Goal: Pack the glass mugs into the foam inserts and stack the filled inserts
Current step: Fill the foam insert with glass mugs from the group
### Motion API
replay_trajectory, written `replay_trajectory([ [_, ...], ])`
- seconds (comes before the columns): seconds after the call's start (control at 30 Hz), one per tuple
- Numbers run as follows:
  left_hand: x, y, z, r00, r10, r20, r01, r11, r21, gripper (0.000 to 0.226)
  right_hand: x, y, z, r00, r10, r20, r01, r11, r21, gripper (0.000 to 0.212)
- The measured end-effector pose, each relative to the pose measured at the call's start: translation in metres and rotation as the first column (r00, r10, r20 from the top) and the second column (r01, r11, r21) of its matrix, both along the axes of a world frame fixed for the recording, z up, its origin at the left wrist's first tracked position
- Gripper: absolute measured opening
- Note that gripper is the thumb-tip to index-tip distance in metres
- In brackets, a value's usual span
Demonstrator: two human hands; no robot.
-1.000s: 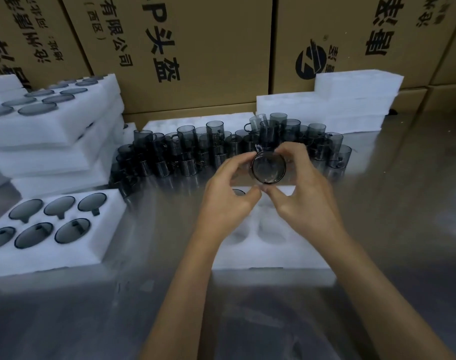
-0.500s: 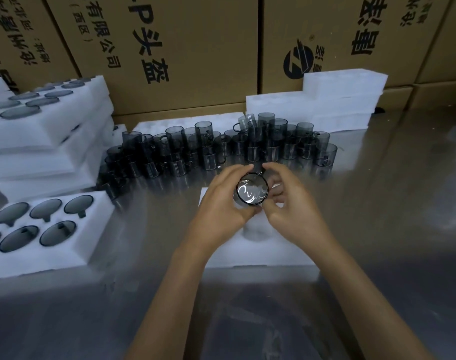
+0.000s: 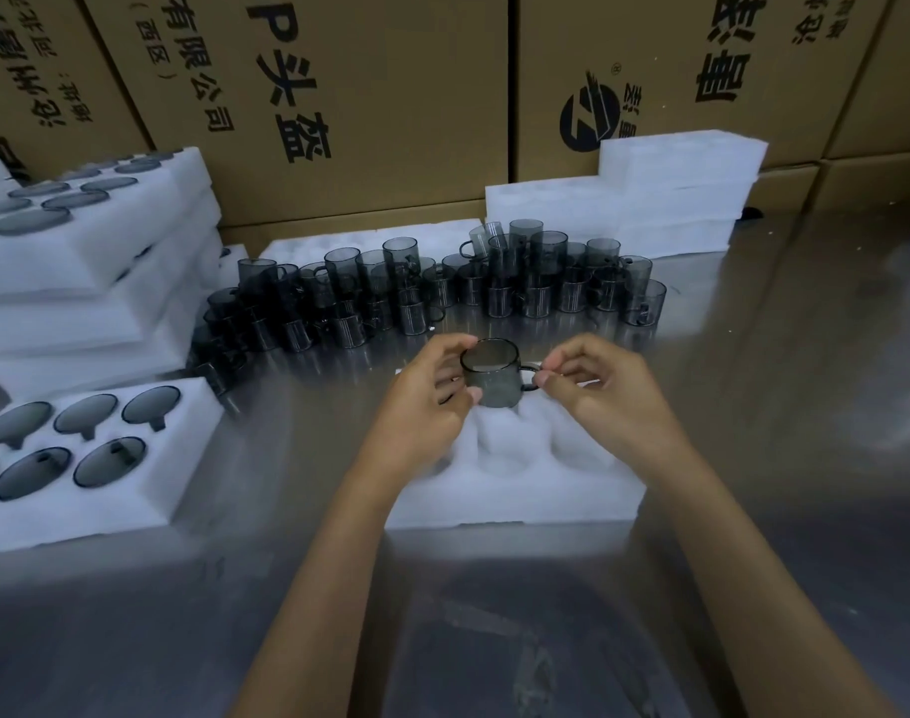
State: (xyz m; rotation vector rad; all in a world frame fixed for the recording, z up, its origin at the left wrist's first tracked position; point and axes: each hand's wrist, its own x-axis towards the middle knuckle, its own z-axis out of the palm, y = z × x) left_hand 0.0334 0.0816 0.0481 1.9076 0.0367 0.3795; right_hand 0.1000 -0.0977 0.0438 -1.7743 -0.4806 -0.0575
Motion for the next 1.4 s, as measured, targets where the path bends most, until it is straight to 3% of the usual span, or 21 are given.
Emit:
replay_trajectory([
  [0.27, -0.002, -0.001, -0.001, 1.0, -0.022, 0.0, 0.022, 0.997, 0.071, 0.06, -0.005, -0.003, 0.002, 0.994, 0.108, -0.019, -0.109, 0.991, -0.082, 0.011],
  [0.37, -0.003, -0.001, 0.0, 0.999, -0.033, 0.001, 0.033, 0.996, 0.086, 0.056, -0.005, -0.003, 0.001, 0.991, 0.134, 0.003, -0.132, 0.98, -0.146, 0.015],
  [0.47, -0.003, -0.001, -0.001, 1.0, -0.019, 0.0, 0.019, 0.988, 0.154, 0.049, -0.004, -0.003, 0.001, 0.994, 0.099, 0.043, -0.088, 0.972, -0.216, 0.006],
  [0.57, -0.003, 0.0, -0.002, 1.0, 0.011, 0.003, -0.011, 0.978, 0.211, 0.048, -0.005, -0.004, 0.0, 0.986, 0.104, 0.131, -0.054, 0.938, -0.342, 0.041],
  [0.63, -0.003, 0.0, -0.004, 1.0, 0.029, 0.004, -0.029, 0.961, 0.276, 0.048, -0.005, -0.004, 0.0, 0.98, 0.107, 0.166, -0.021, 0.892, -0.451, 0.051],
  [0.8, 0.003, -0.004, -0.013, 0.993, 0.071, -0.089, -0.012, 0.847, 0.532, 0.052, 0.001, -0.002, -0.011, 0.986, 0.098, 0.136, 0.011, 0.77, -0.638, 0.046],
  [1.0, 0.007, -0.005, -0.014, 0.986, 0.132, -0.1, -0.058, 0.843, 0.535, 0.051, 0.002, -0.001, -0.013, 0.991, 0.088, 0.102, -0.004, 0.774, -0.634, 0.044],
  [1.1, 0.007, -0.005, -0.014, 0.983, 0.154, -0.099, -0.082, 0.853, 0.515, 0.047, 0.003, -0.004, -0.007, 0.993, 0.118, 0.029, -0.085, 0.841, -0.535, 0.039],
  [1.23, 0.006, 0.0, -0.007, 0.989, 0.114, -0.099, -0.079, 0.95, 0.302, 0.038, 0.008, -0.014, -0.001, 0.988, 0.078, -0.132, -0.087, 0.994, -0.067, 0.029],
  [1.33, 0.007, 0.022, -0.001, 0.961, 0.275, 0.03, -0.276, 0.948, 0.158, 0.03, 0.01, -0.016, -0.006, 0.966, -0.002, -0.258, 0.054, 0.979, 0.195, 0.025],
  [1.4, 0.013, 0.05, 0.0, 0.879, 0.471, 0.074, -0.476, 0.874, 0.096, 0.033, 0.012, -0.014, -0.008, 0.913, -0.028, -0.408, 0.189, 0.913, 0.362, 0.02],
])
